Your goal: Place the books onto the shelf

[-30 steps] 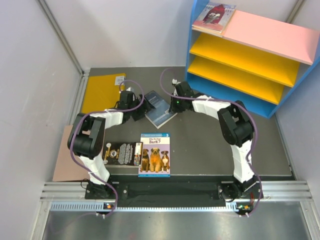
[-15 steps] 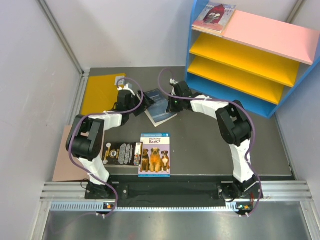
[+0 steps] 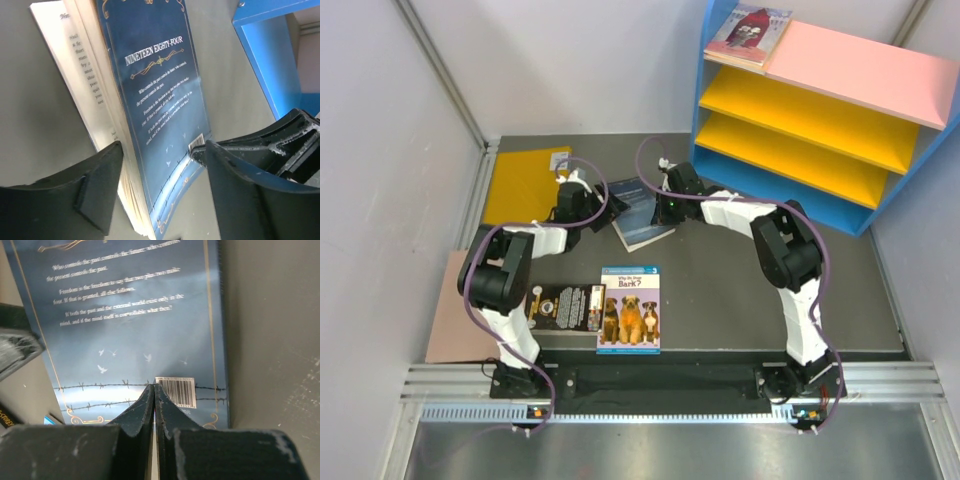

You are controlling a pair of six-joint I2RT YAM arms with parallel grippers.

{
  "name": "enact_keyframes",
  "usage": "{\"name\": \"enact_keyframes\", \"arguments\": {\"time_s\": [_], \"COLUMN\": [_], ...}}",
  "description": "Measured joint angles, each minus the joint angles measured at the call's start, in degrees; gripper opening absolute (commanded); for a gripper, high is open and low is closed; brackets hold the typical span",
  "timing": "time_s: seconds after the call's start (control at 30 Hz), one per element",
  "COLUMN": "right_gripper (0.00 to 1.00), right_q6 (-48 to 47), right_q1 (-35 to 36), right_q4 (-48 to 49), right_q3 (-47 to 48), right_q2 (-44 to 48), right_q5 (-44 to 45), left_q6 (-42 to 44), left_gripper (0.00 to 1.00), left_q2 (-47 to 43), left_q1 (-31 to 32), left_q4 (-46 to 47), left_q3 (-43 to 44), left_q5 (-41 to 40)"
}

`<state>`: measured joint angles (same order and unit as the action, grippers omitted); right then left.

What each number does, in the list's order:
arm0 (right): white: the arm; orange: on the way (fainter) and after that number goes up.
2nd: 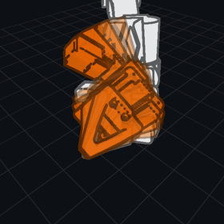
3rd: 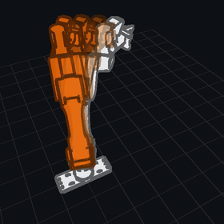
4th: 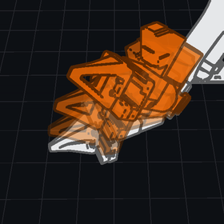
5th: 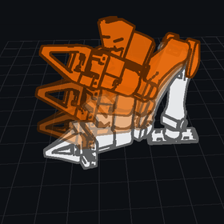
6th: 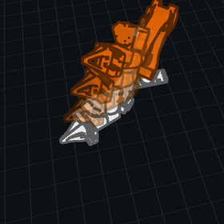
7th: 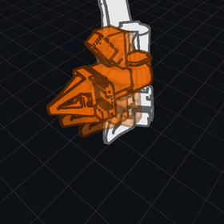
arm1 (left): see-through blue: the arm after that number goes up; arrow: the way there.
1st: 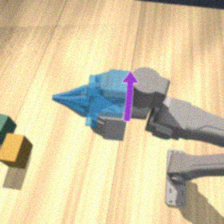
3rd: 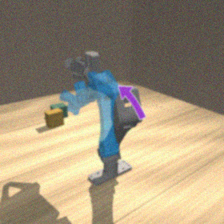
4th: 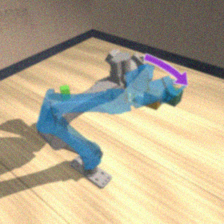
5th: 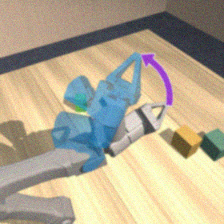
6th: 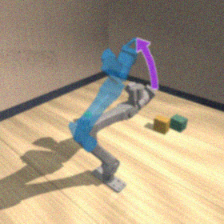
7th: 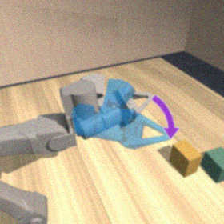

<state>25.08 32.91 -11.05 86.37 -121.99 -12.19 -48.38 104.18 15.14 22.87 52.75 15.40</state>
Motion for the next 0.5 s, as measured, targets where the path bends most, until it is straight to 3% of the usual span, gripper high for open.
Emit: {"name": "enact_keyframes", "arguments": {"time_s": [0.13,0.37,0.47,0.5], "right_gripper": [0.00,0.00,0.00,0.00], "right_q6": [0.0,0.0,0.0,0.0], "right_q1": [0.0,0.0,0.0,0.0], "right_q4": [0.4,0.8,1.0,1.1], "right_q3": [0.0,0.0,0.0,0.0], "right_q2": [-0.2,-0.3,-0.4,-0.5], "right_q5": [-0.8,-1.6,-1.9,-2.1], "left_q6": [-0.7,-1.7,-1.8,-2.2], "left_gripper": [0.57,0.52,0.21,0.00], "left_q2": [2.3,3.1,3.2,3.5], "left_q1": [0.4,1.3,1.3,1.3], "left_q4": [3.7,8.0,8.3,8.4], "left_q3": [0.0,-0.9,-0.9,-0.7], "left_q5": [0.7,1.8,2.1,2.4]}}
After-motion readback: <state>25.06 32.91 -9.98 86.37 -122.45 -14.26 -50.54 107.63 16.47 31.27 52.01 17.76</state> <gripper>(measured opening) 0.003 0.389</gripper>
